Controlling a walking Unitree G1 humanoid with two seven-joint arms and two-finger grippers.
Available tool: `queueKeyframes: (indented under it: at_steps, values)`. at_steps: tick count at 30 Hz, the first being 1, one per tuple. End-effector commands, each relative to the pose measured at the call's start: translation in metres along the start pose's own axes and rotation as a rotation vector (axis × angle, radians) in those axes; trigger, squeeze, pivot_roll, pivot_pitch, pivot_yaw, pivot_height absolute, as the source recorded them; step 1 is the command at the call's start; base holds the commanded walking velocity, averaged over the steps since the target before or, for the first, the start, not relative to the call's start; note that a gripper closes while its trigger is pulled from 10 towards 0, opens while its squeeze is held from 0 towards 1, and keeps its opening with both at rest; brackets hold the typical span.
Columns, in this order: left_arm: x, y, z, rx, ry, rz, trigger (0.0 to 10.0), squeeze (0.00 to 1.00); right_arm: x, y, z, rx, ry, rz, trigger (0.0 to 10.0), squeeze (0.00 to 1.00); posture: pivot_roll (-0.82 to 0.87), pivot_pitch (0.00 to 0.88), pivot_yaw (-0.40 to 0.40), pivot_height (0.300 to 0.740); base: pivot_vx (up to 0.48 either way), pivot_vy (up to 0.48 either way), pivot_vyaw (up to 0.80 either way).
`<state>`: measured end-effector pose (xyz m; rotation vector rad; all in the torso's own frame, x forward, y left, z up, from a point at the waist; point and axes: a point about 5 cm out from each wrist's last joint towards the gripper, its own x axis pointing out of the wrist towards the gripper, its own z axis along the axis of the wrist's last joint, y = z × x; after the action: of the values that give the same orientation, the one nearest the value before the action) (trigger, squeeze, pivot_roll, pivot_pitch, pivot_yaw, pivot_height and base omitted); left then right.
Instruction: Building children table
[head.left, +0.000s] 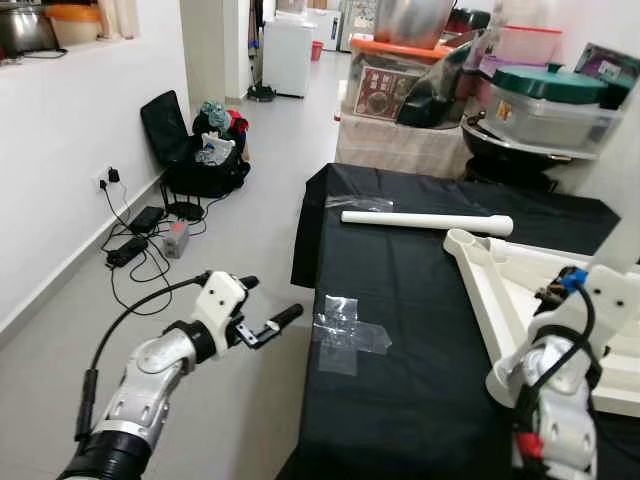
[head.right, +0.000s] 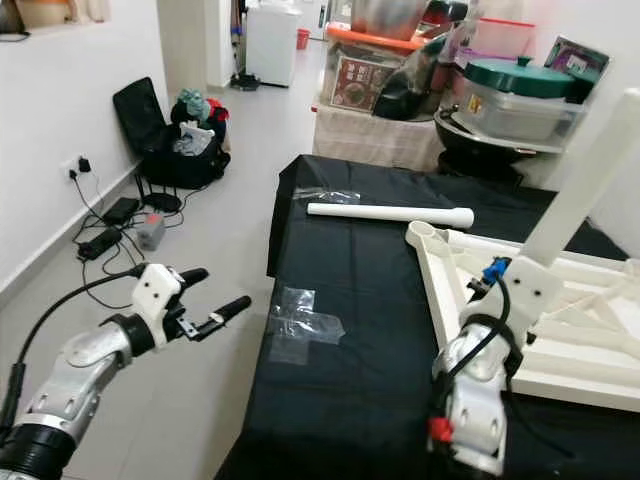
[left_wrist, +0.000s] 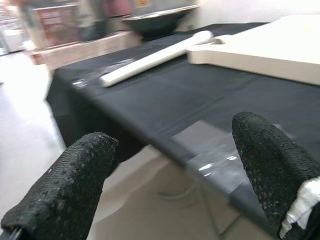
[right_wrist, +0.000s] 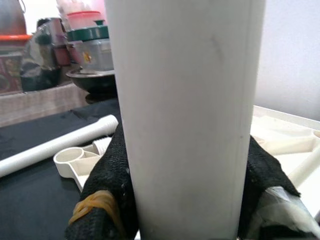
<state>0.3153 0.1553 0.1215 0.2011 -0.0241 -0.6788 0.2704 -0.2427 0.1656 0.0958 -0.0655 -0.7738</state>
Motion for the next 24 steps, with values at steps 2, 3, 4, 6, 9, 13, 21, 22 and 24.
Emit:
queueKeyframes:
  at_steps: [2,3,4,6,9,13,21,22,24]
  values:
    - [0.006,-0.004,0.0,0.0,0.007,-0.027,10.0,0.0,-0.013,0.005,-0.037,-0.055,0.209,-0.021,0.0,0.0,0.0,0.0,-0.062,0.74,0.0,0.0,0.0]
    - [0.008,-0.004,0.001,-0.001,0.002,-0.027,10.0,0.0,-0.013,0.011,-0.037,-0.05,0.218,0.016,0.0,0.0,0.0,0.0,-0.064,0.74,0.0,0.0,0.0]
    - [0.008,-0.004,0.001,-0.001,0.002,-0.027,10.0,0.0,-0.013,0.011,-0.037,-0.05,0.218,0.016,0.0,0.0,0.0,0.0,-0.064,0.74,0.0,0.0,0.0]
    - [0.01,-0.006,0.003,-0.004,-0.006,-0.03,10.0,0.0,-0.013,0.025,-0.034,-0.029,0.213,0.129,10.0,0.0,0.01,0.0,-0.068,0.74,0.0,0.0,0.0]
    - [0.008,-0.008,0.001,-0.007,-0.006,-0.031,10.0,0.0,-0.009,0.034,-0.018,0.008,0.121,0.251,10.0,0.0,0.01,0.0,-0.07,0.74,0.0,0.0,0.0]
    - [0.007,-0.007,0.001,-0.009,-0.004,-0.026,10.0,0.0,-0.002,0.032,-0.01,0.047,0.097,0.27,10.0,1.0,0.01,0.0,-0.075,0.74,0.0,0.0,0.0]
    - [0.009,-0.006,0.002,-0.016,-0.017,-0.006,10.0,0.0,0.017,0.035,0.019,0.102,0.023,0.514,10.0,0.0,0.01,0.0,-0.08,0.74,0.0,0.0,0.0]
    - [0.009,-0.006,0.002,-0.016,-0.017,-0.006,10.0,0.0,0.017,0.035,0.019,0.102,0.023,0.514,10.0,0.0,0.01,0.0,-0.08,0.74,0.0,0.0,0.0]
    - [0.01,-0.006,0.006,-0.031,-0.036,0.01,10.0,0.0,0.022,0.032,0.021,0.082,0.009,0.524,10.0,0.0,0.02,0.0,-0.083,0.74,0.0,0.0,0.0]
